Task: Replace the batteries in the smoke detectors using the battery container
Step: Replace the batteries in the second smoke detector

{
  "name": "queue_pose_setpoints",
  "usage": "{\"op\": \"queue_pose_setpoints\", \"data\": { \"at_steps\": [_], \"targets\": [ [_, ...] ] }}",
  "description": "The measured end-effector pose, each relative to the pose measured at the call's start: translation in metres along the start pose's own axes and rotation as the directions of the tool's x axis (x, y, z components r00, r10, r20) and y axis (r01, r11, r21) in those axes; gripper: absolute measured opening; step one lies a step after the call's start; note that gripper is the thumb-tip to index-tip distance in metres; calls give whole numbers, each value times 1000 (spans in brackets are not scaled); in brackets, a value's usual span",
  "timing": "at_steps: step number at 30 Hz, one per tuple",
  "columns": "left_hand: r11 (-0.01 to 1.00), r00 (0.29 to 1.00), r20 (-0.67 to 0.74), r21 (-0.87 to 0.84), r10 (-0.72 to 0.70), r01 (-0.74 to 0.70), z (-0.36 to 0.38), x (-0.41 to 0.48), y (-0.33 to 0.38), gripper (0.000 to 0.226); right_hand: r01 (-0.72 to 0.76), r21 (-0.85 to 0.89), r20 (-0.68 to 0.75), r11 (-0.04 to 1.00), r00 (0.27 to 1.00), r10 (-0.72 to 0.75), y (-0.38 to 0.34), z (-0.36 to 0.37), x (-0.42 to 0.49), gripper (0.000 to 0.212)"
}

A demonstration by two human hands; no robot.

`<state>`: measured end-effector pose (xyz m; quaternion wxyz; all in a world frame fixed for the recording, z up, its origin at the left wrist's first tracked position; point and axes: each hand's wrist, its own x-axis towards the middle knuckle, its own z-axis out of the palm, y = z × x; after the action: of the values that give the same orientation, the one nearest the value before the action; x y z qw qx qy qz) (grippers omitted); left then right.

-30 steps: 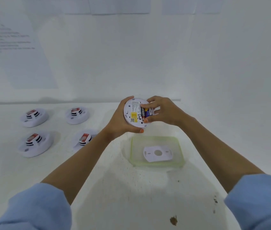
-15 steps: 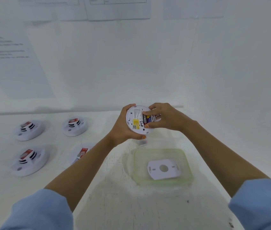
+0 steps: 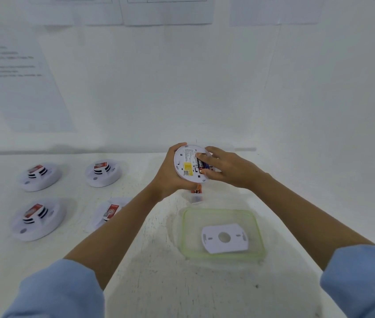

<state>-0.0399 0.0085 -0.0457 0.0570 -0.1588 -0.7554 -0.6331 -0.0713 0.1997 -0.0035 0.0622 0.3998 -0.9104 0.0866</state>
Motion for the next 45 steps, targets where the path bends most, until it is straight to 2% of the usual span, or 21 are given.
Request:
{"op": "queue_pose_setpoints", "data": {
  "at_steps": [4, 10, 14, 17, 19, 26, 34, 42, 45],
  "targets": [
    [1000, 1000, -6, -8, -10, 10, -1, 1, -2, 97, 39, -2, -26, 999, 999, -39, 0, 3, 0, 48],
    [1000, 1000, -13, -9, -9, 9, -1, 2, -4, 97, -24, 61, -92, 998, 995, 30, 3, 3, 0, 47],
    [1000, 1000, -2, -20, -10, 10, -3, 5, -3, 97, -100, 262, -56, 960, 991, 119, 5, 0, 6, 58],
    [1000, 1000, 4, -9, -8, 8, -3, 5, -2, 97, -123, 494, -50, 861, 984, 169, 6, -2, 12, 54],
    [1000, 1000, 8, 3, -2, 2, -1, 5, -1, 96, -149, 553, -36, 820, 979, 202, 7, -3, 14, 51],
    [999, 1000, 29, 36, 5, -6, 0, 4, -5, 98, -218, 539, 43, 814, 972, 232, 9, -4, 21, 50],
    [999, 999, 27, 51, 18, -20, -1, 6, -6, 96, -201, 508, 84, 838, 979, 184, 9, -7, 24, 48],
    [998, 999, 14, 43, 42, -42, -6, 11, -3, 97, -135, 460, 15, 877, 989, 145, 6, -12, 28, 49],
    [997, 999, -7, 62, 54, -53, -8, 10, -5, 97, -145, 486, -1, 862, 986, 166, 5, -13, 25, 48]
  ]
}}
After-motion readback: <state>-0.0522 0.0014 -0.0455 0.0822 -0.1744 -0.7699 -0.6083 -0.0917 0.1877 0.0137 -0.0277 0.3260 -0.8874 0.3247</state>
